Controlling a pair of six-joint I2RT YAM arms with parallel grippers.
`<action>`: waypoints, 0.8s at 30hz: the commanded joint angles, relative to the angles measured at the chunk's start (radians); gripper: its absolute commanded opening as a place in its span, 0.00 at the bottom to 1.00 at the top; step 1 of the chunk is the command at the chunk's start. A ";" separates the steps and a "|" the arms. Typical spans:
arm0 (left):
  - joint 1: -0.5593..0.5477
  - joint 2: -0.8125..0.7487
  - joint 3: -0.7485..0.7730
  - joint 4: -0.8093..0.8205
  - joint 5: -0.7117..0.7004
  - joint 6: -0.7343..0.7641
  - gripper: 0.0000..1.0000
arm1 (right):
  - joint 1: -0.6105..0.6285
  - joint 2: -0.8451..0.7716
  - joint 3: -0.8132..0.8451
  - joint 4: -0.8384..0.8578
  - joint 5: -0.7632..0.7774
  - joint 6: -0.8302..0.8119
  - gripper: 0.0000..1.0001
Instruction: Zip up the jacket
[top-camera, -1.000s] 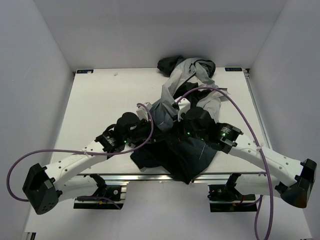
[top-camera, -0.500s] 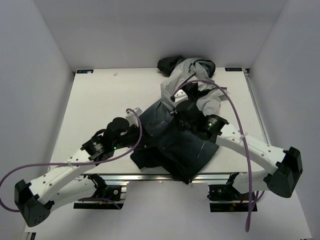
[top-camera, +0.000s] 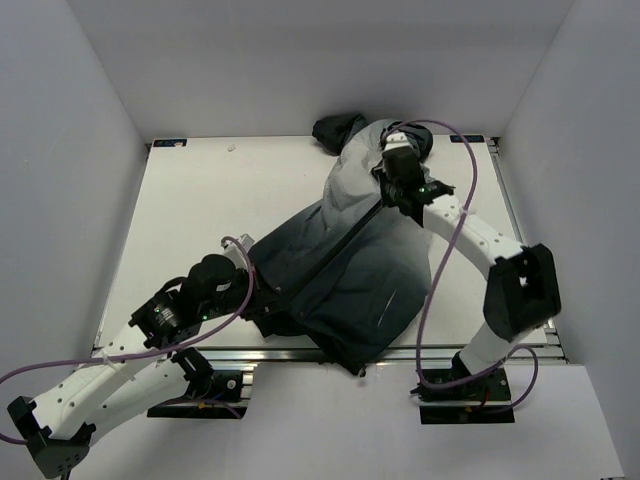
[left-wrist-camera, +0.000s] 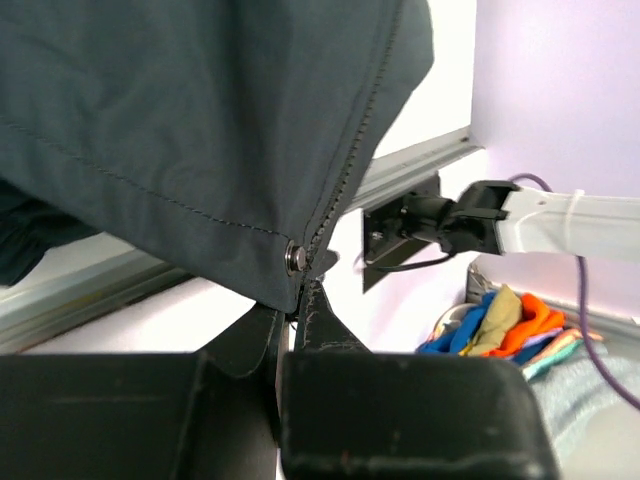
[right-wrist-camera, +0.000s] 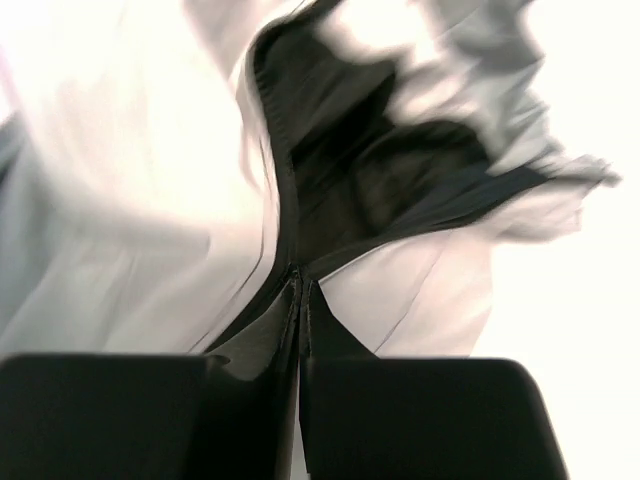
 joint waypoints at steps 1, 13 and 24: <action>-0.002 -0.022 -0.016 -0.109 -0.013 -0.040 0.00 | -0.149 0.105 0.155 0.143 0.072 -0.072 0.00; 0.000 0.073 0.057 -0.286 -0.142 -0.112 0.00 | -0.416 0.611 0.750 0.099 0.167 -0.135 0.00; 0.003 0.132 0.053 -0.358 -0.211 -0.160 0.00 | -0.461 0.834 1.055 0.269 0.251 -0.319 0.00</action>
